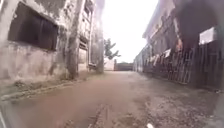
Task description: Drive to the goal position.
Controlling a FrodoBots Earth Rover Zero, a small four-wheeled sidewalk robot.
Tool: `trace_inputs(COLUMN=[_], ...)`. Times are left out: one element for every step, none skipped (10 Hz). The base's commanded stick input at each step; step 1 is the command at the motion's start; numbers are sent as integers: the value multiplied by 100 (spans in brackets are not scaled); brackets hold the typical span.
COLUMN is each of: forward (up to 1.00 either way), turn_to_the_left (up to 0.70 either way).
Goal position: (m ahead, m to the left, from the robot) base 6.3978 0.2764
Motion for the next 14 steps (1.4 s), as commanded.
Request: trace_inputs(forward=[70, 70, 70, 70, 70, 70, 70, 70, 70, 70, 70, 70, 70, 70], turn_to_the_left=[0, -7, -20, -28, -28, -27, -23, 0, 0, -28, -28, 0, 0, 0])
